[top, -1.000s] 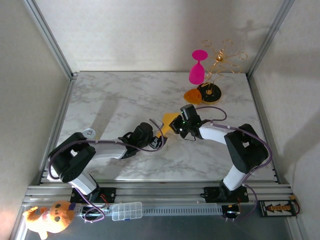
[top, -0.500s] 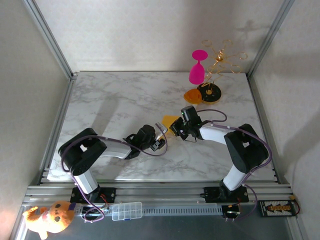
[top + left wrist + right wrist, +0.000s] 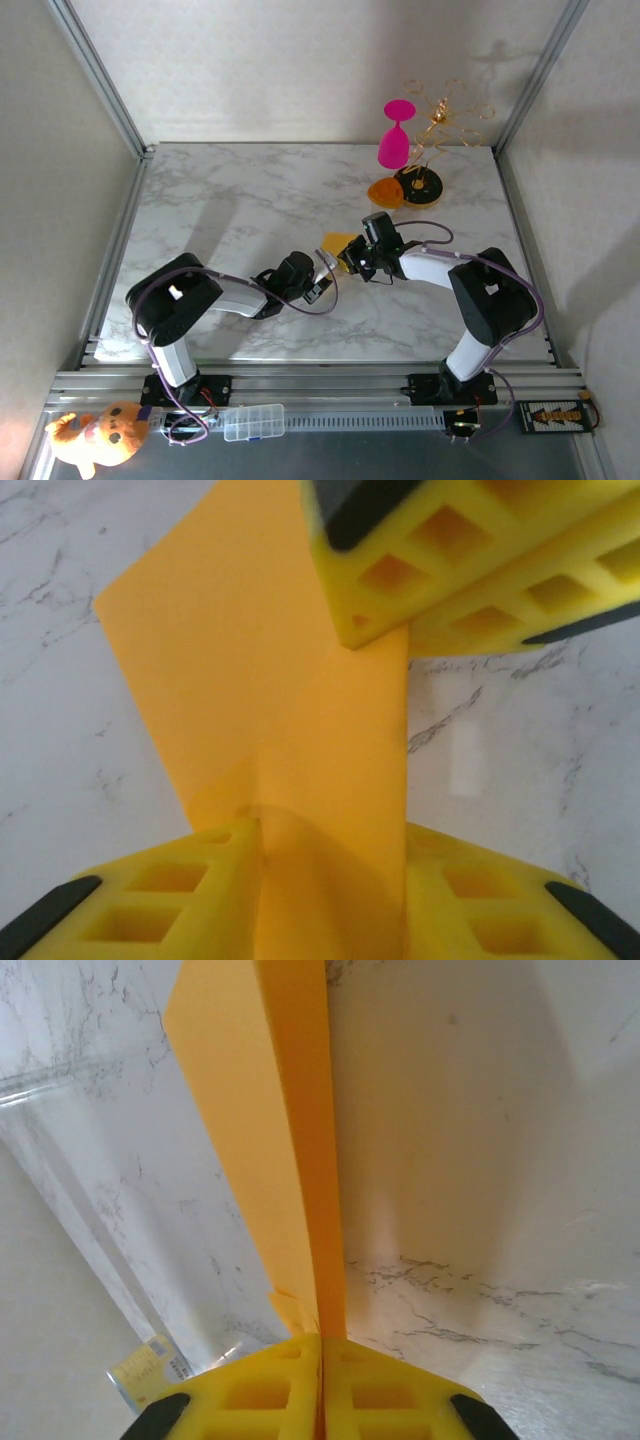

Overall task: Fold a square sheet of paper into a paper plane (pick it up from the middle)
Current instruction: Fold the wing for the fifth time at the center of the table.

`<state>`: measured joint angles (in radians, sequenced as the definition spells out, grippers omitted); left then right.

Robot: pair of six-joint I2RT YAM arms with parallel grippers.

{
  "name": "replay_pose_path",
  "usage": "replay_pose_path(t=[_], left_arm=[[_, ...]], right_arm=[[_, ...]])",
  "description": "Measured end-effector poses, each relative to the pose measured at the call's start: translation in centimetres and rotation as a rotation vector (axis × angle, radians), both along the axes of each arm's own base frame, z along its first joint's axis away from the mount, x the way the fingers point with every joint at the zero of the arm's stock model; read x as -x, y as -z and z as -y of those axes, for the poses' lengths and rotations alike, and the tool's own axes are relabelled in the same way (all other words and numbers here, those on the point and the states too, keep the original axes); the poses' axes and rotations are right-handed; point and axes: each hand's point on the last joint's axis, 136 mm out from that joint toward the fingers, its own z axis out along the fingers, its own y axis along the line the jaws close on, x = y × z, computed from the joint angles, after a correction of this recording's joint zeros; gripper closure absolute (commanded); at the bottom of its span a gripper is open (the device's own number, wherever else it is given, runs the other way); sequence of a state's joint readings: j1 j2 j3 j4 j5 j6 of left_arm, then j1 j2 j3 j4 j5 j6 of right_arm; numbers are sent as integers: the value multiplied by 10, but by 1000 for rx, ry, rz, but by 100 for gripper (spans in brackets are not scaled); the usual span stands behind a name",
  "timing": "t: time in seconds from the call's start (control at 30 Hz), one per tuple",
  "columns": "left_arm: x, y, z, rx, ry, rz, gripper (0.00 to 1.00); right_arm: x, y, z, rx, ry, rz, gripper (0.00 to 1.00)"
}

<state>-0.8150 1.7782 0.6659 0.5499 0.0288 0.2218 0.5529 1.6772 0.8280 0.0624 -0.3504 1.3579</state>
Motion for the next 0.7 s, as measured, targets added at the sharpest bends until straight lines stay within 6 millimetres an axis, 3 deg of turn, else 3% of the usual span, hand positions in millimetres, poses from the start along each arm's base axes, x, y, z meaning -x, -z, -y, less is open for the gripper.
replay_pose_path(t=[0.3,0.57,0.7], left_arm=[[1,5,-1,-9,0,-9,78],[1,5,-1,-7,-1,-11,84],[2,5,1,5,4,-23,88]], right_arm=[[2,1,1,-2,0,-20,64],[1,8,14,53,13,-29,41],[-4,8,20,80,20,-14,35]])
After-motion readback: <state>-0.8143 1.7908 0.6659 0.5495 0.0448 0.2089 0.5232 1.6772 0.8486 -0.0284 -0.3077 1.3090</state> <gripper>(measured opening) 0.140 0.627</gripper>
